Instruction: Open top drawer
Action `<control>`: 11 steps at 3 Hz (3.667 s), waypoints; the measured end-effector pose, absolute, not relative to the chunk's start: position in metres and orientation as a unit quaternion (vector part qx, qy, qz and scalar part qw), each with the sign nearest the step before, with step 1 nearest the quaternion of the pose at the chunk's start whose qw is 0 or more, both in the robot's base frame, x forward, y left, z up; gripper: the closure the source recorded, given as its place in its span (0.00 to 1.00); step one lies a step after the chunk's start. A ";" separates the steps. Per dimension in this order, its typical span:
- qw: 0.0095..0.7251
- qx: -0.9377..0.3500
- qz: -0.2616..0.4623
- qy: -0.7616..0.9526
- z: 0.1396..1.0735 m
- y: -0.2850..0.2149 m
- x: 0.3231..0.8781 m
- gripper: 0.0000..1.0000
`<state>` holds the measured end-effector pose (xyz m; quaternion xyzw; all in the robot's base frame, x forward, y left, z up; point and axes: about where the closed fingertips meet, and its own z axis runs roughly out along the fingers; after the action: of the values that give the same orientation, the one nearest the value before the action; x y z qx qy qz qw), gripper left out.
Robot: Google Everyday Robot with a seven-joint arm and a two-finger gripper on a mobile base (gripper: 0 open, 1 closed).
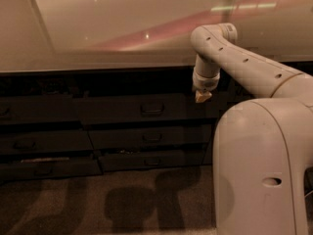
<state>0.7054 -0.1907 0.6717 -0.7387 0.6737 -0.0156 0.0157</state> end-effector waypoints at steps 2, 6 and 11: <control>0.016 -0.739 -0.015 0.674 0.682 -0.190 0.702 1.00; 0.015 -0.740 -0.011 0.672 0.681 -0.190 0.696 1.00; 0.013 -0.744 -0.003 0.668 0.681 -0.188 0.680 1.00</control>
Offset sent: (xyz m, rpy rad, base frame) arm -0.1471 0.0108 -0.1531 0.1222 0.0538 0.2947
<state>0.6799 -0.1877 0.6809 -0.7445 0.6675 -0.0029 0.0128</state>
